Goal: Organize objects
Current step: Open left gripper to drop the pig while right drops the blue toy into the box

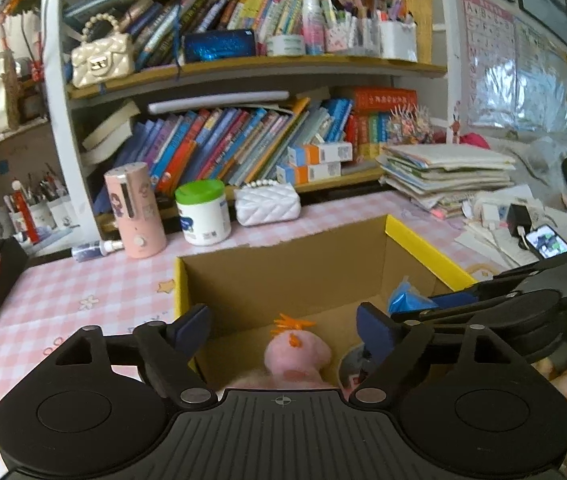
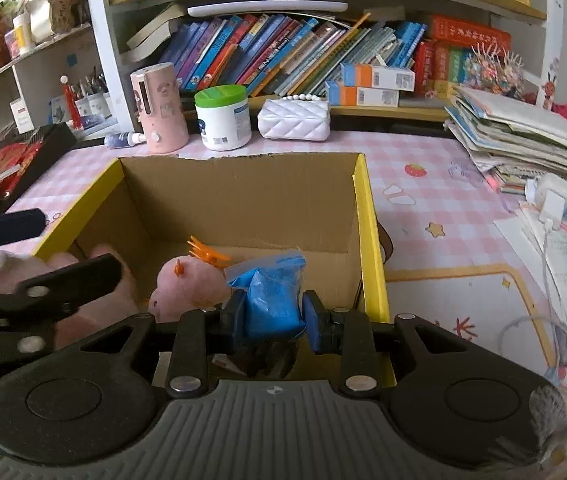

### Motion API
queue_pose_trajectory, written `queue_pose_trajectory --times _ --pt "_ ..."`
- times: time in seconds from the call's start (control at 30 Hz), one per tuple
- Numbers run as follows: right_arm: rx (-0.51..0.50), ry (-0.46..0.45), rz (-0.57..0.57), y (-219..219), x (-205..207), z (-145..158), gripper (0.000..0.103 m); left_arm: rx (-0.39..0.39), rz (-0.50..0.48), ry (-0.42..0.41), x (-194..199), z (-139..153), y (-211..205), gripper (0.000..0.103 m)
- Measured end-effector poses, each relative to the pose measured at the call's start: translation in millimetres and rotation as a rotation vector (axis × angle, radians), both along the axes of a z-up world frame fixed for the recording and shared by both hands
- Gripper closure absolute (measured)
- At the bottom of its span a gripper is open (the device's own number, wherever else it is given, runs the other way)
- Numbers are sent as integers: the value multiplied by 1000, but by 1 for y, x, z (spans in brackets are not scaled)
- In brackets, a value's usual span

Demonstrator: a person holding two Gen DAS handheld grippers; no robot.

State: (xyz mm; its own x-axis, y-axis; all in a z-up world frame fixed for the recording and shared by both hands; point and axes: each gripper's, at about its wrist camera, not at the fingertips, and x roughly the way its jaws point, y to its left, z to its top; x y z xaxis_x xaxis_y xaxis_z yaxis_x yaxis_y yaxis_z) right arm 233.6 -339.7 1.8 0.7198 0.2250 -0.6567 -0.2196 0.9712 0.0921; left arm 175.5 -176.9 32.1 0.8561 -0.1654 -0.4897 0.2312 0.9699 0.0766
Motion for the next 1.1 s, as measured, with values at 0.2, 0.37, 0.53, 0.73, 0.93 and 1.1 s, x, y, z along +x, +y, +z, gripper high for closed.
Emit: queue_pose_trajectory --times 0.2,0.37,0.53,0.73,0.93,1.1 --pt "-15 11 57 12 5 -3 75 -12 47 -5 -6 4 8 19" --pt "-67 37 127 26 6 -14 75 -14 87 5 -14 4 15 18" --pt "-60 89 144 32 12 -25 73 -10 123 10 -24 3 20 18" --pt "-57 116 133 32 16 -29 66 -24 180 21 -35 2 29 18" --pt "-33 62 90 30 1 -17 51 -25 249 31 -48 3 40 14" --pt "-12 -20 36 32 -23 0 42 -19 286 36 -61 4 52 13"
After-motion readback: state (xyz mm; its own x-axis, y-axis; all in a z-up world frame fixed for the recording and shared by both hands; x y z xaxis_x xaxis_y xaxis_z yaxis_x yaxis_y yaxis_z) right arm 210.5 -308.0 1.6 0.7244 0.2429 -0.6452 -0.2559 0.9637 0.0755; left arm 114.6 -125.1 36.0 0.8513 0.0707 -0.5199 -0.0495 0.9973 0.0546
